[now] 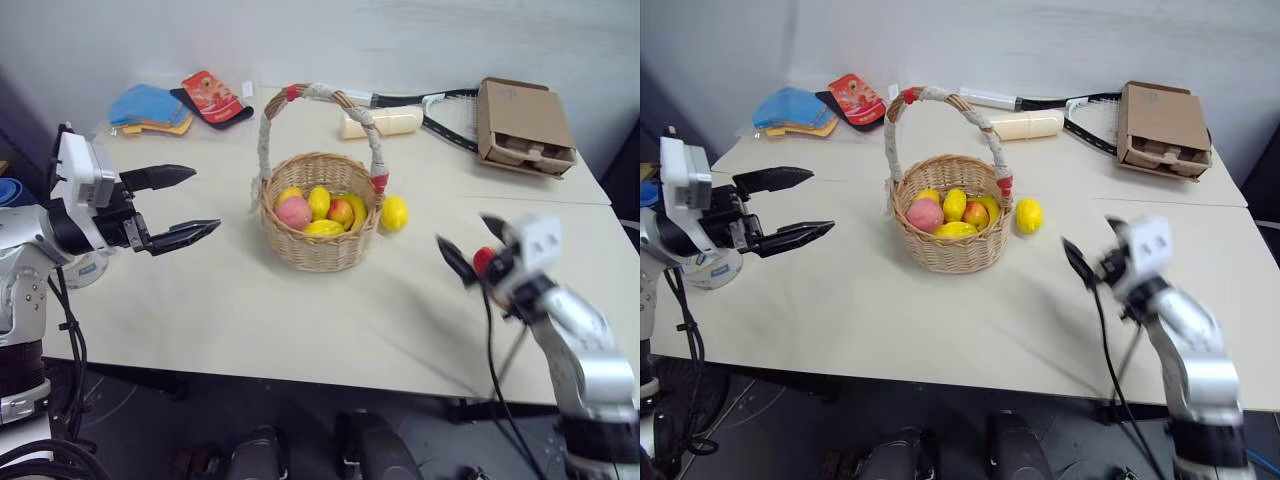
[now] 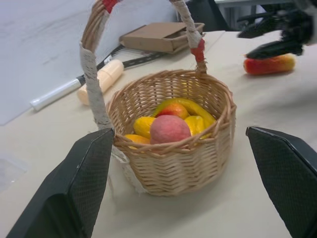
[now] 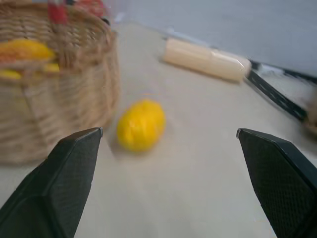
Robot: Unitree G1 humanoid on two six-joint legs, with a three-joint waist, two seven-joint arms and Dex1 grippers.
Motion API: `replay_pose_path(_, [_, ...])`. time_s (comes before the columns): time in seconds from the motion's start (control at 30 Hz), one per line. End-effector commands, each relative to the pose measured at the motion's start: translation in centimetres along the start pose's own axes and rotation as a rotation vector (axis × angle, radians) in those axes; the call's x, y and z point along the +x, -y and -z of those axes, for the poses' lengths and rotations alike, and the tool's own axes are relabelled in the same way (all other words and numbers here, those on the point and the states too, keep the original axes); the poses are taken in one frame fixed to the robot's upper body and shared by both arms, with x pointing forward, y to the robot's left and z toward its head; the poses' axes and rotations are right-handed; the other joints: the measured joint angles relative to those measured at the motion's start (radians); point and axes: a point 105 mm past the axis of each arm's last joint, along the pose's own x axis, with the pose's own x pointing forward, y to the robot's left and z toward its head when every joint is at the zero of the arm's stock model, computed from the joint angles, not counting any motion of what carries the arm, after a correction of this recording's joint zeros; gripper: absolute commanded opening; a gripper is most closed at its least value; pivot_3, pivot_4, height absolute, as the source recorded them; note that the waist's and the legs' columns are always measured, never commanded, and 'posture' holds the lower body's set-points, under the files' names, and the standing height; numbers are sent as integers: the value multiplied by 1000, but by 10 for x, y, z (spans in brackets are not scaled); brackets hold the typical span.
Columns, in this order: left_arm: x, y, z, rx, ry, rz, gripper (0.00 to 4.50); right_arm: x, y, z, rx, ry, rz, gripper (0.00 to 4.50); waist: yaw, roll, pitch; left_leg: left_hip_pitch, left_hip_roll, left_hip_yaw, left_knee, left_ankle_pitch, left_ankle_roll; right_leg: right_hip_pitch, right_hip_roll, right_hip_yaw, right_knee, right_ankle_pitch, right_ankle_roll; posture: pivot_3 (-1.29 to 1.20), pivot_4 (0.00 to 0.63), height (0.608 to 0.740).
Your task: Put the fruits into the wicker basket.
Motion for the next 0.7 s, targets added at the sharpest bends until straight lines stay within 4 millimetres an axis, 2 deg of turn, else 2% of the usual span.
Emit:
replay_pose_path(0.03, [5, 5, -9, 22, 29, 13, 4471, 24, 5, 3, -12, -126, 9, 4500, 13, 0, 0, -3, 1, -1, -1, -1, -1, -1, 1, -1, 0, -1, -1, 0, 150, 740])
replay_pose_path(0.23, [11, 9, -10, 25, 31, 16, 4471, 73, 12, 4, -98, -235, 50, 4500, 21, 0, 0, -21, 1, 3, 4, -2, 0, -19, 0, 0, 0, -3, 1, 0, 150, 740])
replay_pose_path(0.3, [11, 10, -10, 32, 23, 14, 4471, 86, 6, 4, -51, -244, 28, 4500, 19, 0, 0, -22, 1, 3, 5, -2, 1, -20, 0, 0, -1, -3, 1, 0, 150, 740])
replay_pose_path(0.43, [10, 9, -11, 36, 24, 6, 4471, 97, -10, 7, 74, -258, -52, 4500, 13, 0, 0, -21, 1, 3, 5, -2, 1, -20, 0, 0, 1, -3, 1, 0, 150, 740])
replay_pose_path(0.7, [15, 9, -15, 47, 32, 23, 4471, 116, -12, 31, 131, -350, -32, 4500, -7, 0, 0, -20, 1, 3, 5, 1, 1, -19, 0, 0, 4, -2, 1, 0, 150, 740])
